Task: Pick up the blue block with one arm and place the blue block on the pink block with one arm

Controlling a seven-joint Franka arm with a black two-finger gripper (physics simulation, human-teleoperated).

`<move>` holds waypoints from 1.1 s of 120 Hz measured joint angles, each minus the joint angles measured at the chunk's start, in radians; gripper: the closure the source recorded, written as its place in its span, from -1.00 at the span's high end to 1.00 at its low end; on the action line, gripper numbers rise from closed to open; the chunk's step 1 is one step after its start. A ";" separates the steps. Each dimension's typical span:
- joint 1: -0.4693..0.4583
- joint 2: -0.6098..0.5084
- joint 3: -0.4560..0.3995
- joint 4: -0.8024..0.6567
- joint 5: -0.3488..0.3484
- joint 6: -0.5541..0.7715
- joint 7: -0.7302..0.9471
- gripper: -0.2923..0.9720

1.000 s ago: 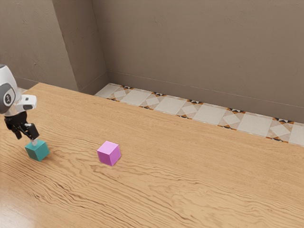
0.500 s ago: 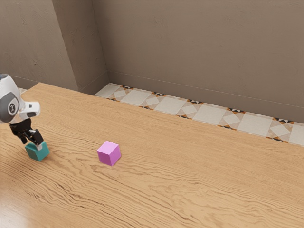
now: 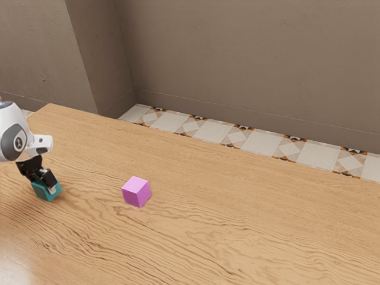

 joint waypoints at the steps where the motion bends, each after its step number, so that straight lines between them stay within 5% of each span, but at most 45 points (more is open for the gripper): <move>1: 0.000 0.001 0.000 0.000 0.000 0.000 0.000 0.53; 70: -0.006 -0.029 -0.001 0.011 0.000 0.009 0.028 0.01; 90: -0.097 -0.107 -0.015 0.010 -0.113 0.002 0.002 -0.03; 101: -0.132 -0.143 -0.093 0.011 -0.163 -0.013 -0.041 -0.06; 132: -0.209 -0.205 -0.179 -0.001 -0.184 -0.114 -0.247 -0.06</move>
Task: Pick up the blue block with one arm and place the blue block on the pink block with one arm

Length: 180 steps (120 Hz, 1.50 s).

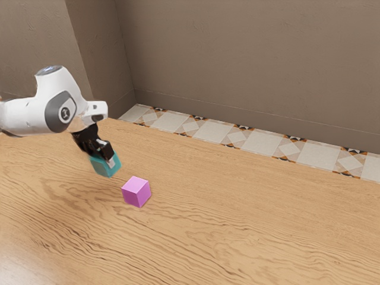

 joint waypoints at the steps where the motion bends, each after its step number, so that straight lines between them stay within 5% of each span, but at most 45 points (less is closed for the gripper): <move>1: -0.001 -0.002 0.000 -0.001 0.003 -0.004 -0.009 -0.06; 80: -0.092 0.051 -0.050 0.052 0.201 -0.151 -0.490 -0.07; 180: -0.149 0.111 -0.051 0.102 0.275 -0.086 -0.514 0.02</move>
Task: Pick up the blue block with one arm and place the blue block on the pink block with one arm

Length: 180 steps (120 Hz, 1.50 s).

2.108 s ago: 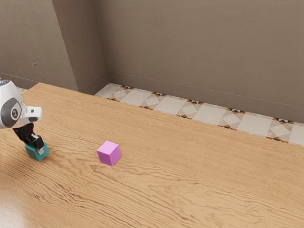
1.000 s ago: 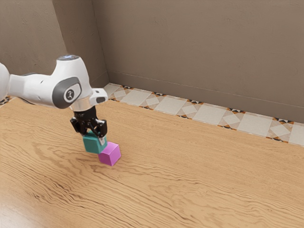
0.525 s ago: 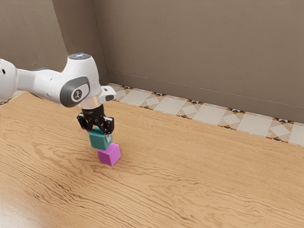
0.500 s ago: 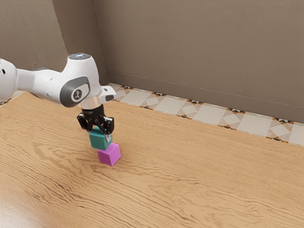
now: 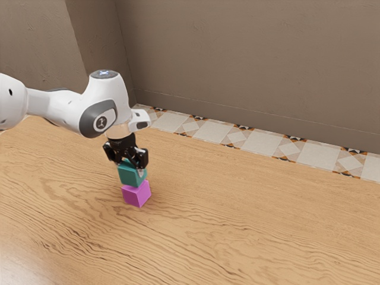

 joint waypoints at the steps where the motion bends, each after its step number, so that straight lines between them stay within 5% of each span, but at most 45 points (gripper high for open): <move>1: 0.000 0.000 0.000 0.000 0.000 0.001 0.002 0.02; 76: 0.012 0.005 0.005 -0.021 -0.055 0.036 0.173 0.04; 180: 0.023 -0.004 0.009 -0.043 -0.064 0.055 0.187 0.03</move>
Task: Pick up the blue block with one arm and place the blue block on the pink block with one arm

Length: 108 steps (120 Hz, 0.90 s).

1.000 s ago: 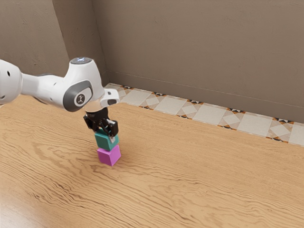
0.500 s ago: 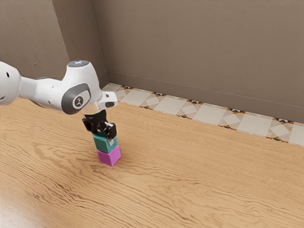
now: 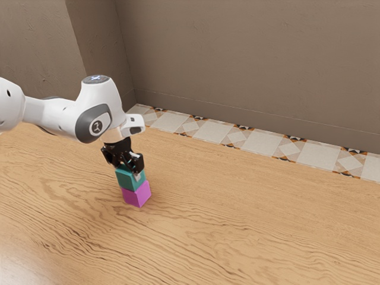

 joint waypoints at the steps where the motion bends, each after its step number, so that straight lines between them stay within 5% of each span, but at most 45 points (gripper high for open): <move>1: 0.000 0.000 0.000 0.000 0.000 0.000 0.000 0.03; 46: -0.006 0.000 0.000 0.001 -0.014 0.002 0.001 0.04; 108: -0.002 -0.027 -0.003 0.022 -0.055 -0.002 0.018 0.48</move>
